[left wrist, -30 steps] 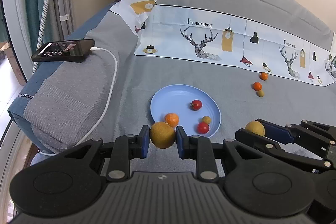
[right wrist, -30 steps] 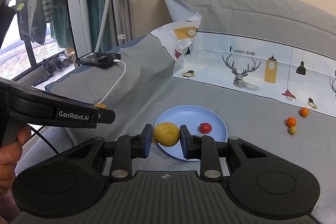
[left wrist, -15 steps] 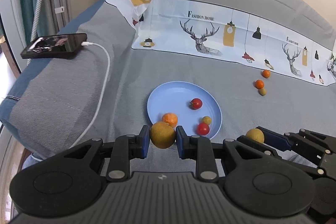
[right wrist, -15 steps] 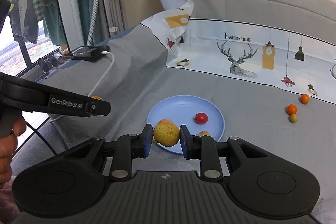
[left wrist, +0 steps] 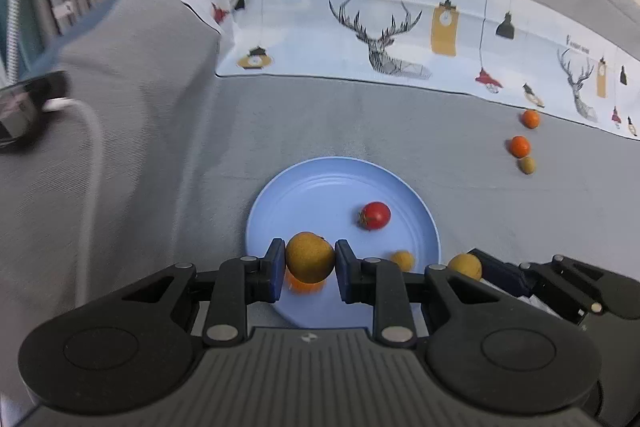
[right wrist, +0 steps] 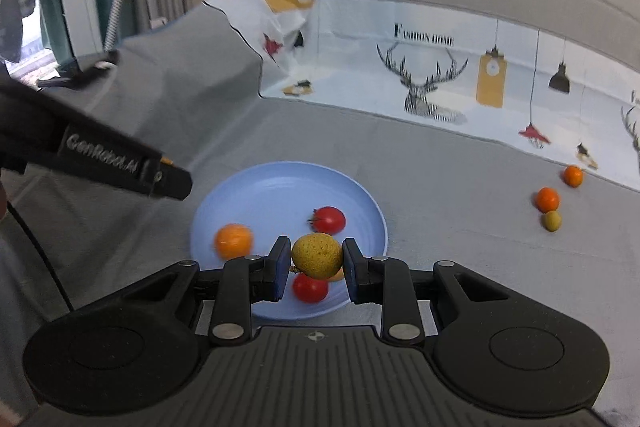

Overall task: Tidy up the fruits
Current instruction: 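Carry both yellow fruits over the blue plate and lower them, then open both tools to drop the yellow fruits onto the plate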

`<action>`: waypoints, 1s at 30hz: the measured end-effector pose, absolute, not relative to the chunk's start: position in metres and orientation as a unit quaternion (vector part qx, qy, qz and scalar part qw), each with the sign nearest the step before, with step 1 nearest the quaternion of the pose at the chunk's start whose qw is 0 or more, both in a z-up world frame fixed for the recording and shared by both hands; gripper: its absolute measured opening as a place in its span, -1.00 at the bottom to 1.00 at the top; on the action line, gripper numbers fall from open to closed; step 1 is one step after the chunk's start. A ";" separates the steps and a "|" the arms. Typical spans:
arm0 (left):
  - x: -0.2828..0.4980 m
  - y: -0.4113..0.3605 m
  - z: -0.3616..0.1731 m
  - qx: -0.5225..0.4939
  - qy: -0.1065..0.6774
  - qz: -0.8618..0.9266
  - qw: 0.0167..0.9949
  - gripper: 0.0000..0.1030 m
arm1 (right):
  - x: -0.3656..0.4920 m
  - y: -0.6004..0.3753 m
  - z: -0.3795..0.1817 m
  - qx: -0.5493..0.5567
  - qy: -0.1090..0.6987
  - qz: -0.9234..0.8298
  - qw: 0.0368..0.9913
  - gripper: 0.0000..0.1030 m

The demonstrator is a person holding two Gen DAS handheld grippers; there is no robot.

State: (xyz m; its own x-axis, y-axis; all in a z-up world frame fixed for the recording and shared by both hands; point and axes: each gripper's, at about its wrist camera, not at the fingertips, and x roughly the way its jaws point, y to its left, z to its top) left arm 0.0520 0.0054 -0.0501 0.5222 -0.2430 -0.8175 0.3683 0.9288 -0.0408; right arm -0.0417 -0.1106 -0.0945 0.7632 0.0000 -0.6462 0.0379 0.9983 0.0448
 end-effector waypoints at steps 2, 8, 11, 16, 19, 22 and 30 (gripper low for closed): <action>0.070 -0.004 -0.062 0.076 0.467 -0.172 0.864 -0.43 | -0.027 -0.115 -0.103 0.029 0.352 -0.009 0.936 -0.43; 0.108 -0.025 -0.097 0.094 0.488 -0.165 0.852 -0.43 | 0.012 -0.125 -0.133 0.027 0.380 0.000 0.925 -0.43; 0.120 -0.032 -0.112 0.105 0.487 -0.164 0.851 -0.41 | 0.026 -0.124 -0.147 0.023 0.390 0.002 0.920 -0.42; 0.122 -0.026 -0.106 0.097 0.478 -0.164 0.857 1.00 | 0.032 -0.126 -0.143 0.046 0.395 0.015 0.917 0.45; 0.105 -0.014 -0.088 0.098 0.463 -0.169 0.865 0.99 | 0.014 -0.124 -0.127 0.042 0.383 0.017 0.923 0.67; 0.080 -0.002 -0.073 0.099 0.459 -0.155 0.869 0.99 | -0.012 -0.123 -0.113 0.042 0.381 0.011 0.924 0.71; 0.003 0.045 -0.047 0.066 0.468 -0.073 0.878 1.00 | -0.094 -0.112 -0.068 0.057 0.332 -0.016 0.941 0.85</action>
State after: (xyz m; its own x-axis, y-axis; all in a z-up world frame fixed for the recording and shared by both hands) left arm 0.0028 0.0449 -0.0468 0.5510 -0.0655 -0.8319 0.1896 0.9807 0.0484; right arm -0.0942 -0.1115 -0.0683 0.7785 0.0083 -0.6276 0.0672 0.9931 0.0964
